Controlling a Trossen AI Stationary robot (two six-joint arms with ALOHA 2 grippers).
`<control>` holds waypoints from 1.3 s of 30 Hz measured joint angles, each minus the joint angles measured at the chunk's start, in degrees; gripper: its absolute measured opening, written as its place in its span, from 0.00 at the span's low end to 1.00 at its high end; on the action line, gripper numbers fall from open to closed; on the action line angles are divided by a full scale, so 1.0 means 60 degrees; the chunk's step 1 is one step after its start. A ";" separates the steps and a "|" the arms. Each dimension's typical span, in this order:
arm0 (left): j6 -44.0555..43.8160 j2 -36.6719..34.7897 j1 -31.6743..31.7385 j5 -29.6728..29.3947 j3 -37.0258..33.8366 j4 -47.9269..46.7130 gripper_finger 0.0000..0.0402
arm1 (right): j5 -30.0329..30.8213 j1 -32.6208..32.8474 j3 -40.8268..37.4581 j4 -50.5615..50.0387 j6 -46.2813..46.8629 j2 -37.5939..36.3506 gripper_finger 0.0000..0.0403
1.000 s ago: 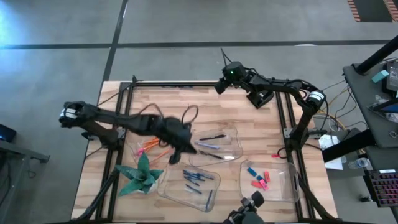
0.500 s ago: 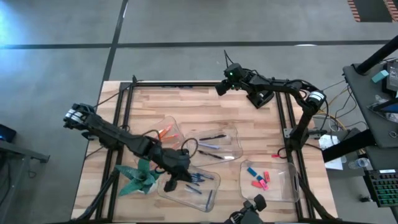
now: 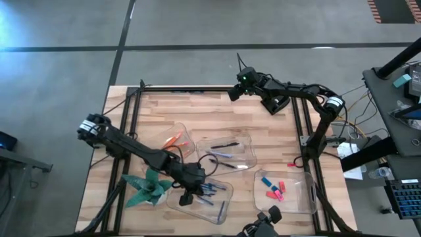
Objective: Sort crayons/erasers/pens/pencils in bins
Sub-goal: Put the blue crayon into the bottom left transparent bin
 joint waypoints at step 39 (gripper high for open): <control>-0.0490 0.0804 -0.0426 -0.0495 0.0449 -0.0445 0.04 | 0.0000 -0.0004 0.0000 0.0006 0.0000 0.0000 0.34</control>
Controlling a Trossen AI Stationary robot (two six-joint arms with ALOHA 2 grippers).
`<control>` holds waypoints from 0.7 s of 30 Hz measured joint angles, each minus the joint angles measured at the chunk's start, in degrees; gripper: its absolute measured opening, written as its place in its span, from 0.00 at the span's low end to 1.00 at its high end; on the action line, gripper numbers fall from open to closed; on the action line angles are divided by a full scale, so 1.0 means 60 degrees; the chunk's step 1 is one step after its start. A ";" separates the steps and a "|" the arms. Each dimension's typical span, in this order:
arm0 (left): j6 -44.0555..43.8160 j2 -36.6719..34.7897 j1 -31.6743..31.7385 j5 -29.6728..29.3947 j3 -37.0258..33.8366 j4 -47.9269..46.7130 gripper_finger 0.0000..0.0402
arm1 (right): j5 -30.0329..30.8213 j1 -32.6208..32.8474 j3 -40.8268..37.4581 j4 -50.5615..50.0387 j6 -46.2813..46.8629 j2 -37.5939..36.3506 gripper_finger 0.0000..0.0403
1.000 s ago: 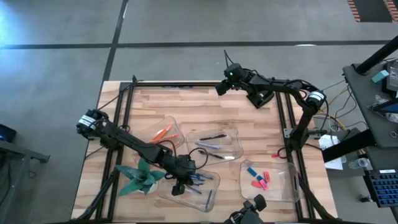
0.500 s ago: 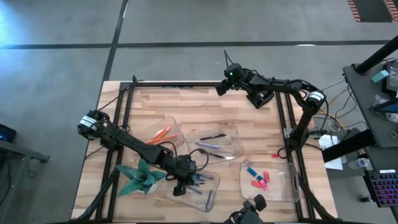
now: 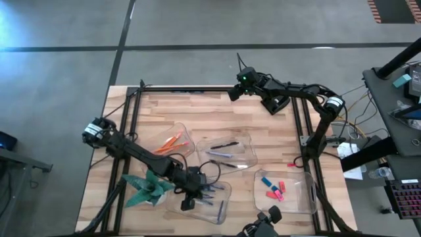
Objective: Sort crayons/erasers/pens/pencils in bins
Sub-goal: Put the blue crayon into the bottom left transparent bin
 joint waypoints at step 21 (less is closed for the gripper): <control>0.0999 0.0679 -0.0740 -0.1104 0.1073 -0.1851 0.03 | 0.0003 0.0003 0.0000 0.0015 0.0000 0.0000 0.34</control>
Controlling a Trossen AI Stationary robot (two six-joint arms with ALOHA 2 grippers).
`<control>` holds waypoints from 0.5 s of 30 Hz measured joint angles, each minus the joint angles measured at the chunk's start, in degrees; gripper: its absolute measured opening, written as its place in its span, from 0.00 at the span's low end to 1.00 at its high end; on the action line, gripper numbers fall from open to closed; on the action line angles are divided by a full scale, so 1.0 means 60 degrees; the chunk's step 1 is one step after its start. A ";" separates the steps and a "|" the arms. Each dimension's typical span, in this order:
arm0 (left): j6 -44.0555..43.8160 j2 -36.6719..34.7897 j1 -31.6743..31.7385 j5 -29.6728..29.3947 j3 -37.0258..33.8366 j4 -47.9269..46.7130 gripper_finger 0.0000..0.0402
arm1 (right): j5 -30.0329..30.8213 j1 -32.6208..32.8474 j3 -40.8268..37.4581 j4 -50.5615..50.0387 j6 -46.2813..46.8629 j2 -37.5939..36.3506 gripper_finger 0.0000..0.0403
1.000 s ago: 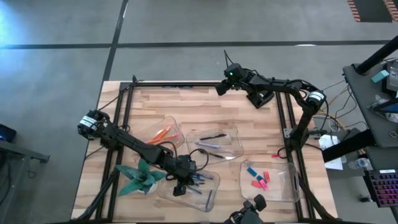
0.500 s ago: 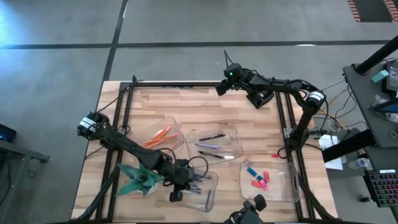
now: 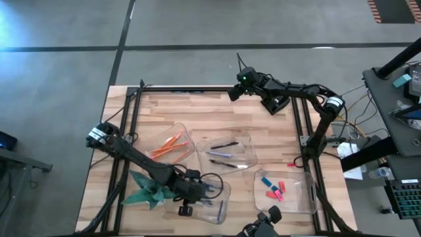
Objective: Sort crayons/erasers/pens/pencils in bins
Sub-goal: Put the blue crayon into the bottom left transparent bin
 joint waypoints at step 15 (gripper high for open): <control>-0.0007 -0.0194 0.0062 -0.0146 0.0172 -0.0100 0.21 | -0.0002 -0.0001 0.0000 0.0000 0.0000 0.0000 0.34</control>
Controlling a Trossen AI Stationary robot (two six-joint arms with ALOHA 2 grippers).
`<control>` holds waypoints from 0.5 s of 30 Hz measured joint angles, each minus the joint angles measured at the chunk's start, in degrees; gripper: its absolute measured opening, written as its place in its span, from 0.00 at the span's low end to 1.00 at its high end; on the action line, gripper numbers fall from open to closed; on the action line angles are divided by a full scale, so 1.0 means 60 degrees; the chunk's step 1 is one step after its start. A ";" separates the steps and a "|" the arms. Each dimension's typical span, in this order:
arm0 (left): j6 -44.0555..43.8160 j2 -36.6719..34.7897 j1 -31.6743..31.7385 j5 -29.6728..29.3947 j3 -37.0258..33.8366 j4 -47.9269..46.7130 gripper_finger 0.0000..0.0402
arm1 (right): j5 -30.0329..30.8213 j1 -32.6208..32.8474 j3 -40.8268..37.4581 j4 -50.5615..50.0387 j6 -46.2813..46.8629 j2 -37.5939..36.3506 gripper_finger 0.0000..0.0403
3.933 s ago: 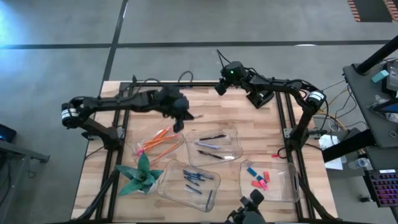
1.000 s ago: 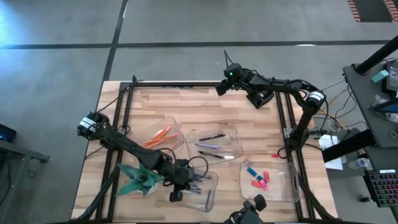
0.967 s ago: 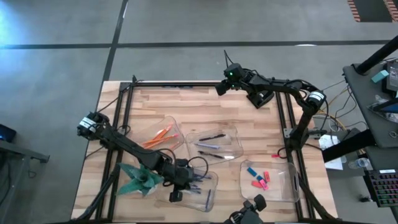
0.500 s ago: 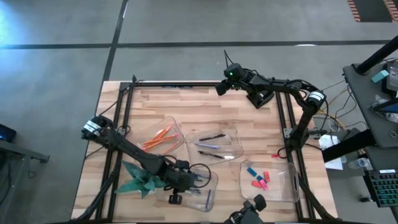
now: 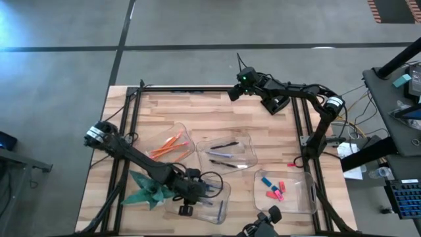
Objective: Sort crayons/erasers/pens/pencils in bins
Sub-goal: Put the blue crayon into the bottom left transparent bin
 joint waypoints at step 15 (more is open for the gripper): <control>0.1284 -0.3911 0.1895 -0.4896 0.0143 -0.2292 0.21 | 0.0002 -0.0002 0.0000 0.0011 0.0000 0.0000 0.34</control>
